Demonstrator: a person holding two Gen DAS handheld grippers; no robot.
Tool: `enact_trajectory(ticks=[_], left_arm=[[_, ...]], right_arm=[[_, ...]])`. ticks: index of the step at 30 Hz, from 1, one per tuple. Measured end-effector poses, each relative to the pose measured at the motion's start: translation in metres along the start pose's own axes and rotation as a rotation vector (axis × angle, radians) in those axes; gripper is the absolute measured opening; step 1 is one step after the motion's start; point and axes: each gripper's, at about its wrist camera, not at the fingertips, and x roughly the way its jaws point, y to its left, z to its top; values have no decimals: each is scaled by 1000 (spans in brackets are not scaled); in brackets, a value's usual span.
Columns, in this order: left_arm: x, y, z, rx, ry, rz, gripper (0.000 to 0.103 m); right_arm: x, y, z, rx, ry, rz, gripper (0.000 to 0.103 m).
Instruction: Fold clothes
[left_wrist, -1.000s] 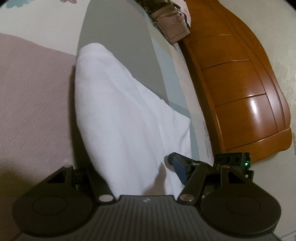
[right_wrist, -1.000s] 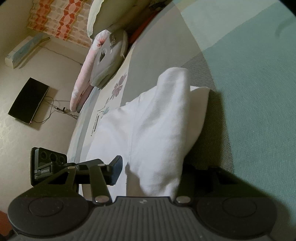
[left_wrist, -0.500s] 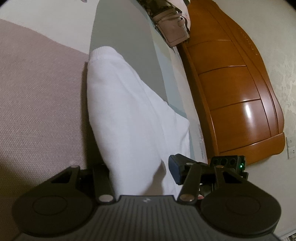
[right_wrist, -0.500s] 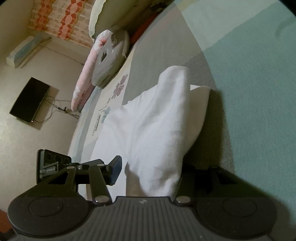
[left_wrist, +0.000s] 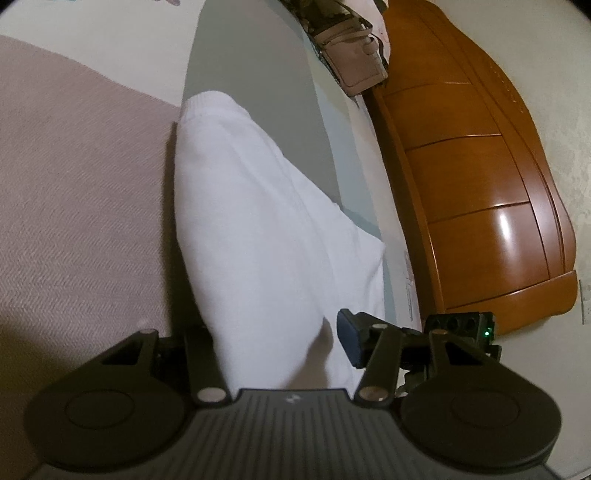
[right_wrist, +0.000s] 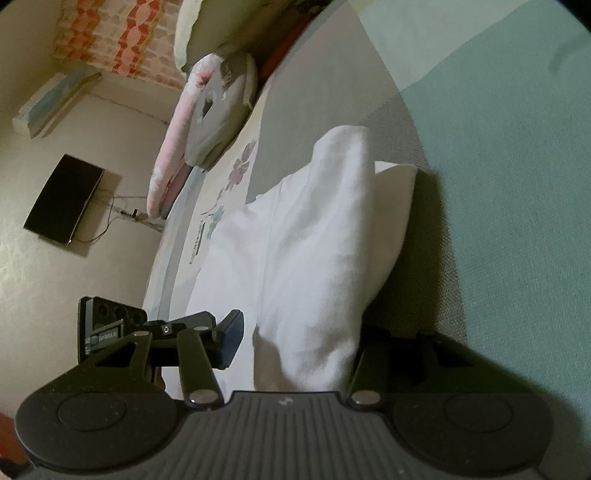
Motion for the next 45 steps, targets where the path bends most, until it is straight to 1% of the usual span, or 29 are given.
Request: enact_trajectory(ticks=[1, 2, 3, 4, 5, 7, 8, 12, 18, 22, 26, 29, 33, 37, 42, 45], left_arm=[[0, -2, 0, -3, -2, 8, 47], [0, -3, -1, -5, -4, 16, 47], [0, -5, -1, -4, -7, 25, 47], [0, -6, -2, -3, -9, 33, 45], [0, -7, -3, -3, -11, 41, 39], [-3, -8, -4, -7, -19, 55, 35], [-5, -9, -5, -9, -23, 60, 31], [-11, -20, -6, 16, -39, 52, 27], [-6, -44, -3, 56, -34, 8, 26], [8, -62, 1, 74, -13, -17, 26], [41, -84, 13, 74, 28, -52, 26], [69, -106, 18, 92, 67, -82, 26], [122, -137, 34, 109, 120, -126, 26], [181, -171, 45, 106, 153, -190, 26], [248, -203, 55, 52, 169, -283, 26], [282, -206, 54, -16, 164, -327, 26]], right_arm=[[0, 3, -1, -7, -3, -18, 51], [0, 7, -2, -20, -7, -39, 49], [1, 11, -4, -44, -12, -68, 42], [0, 15, -5, -65, -17, -93, 40], [-1, 18, -7, -77, -22, -106, 39], [-2, 24, -8, -99, -30, -129, 36], [-2, 27, -8, -110, -34, -138, 35], [-7, 40, -8, -159, -52, -166, 32], [-30, 54, -2, -203, -98, -183, 32], [-55, 51, 6, -219, -123, -226, 32], [-81, 48, 13, -234, -148, -269, 32], [-110, 35, 26, -230, -174, -308, 32], [-152, 7, 58, -206, -226, -374, 32], [-196, -19, 97, -180, -286, -462, 32], [-246, -40, 146, -193, -314, -603, 32], [-265, -55, 168, -189, -305, -655, 32]])
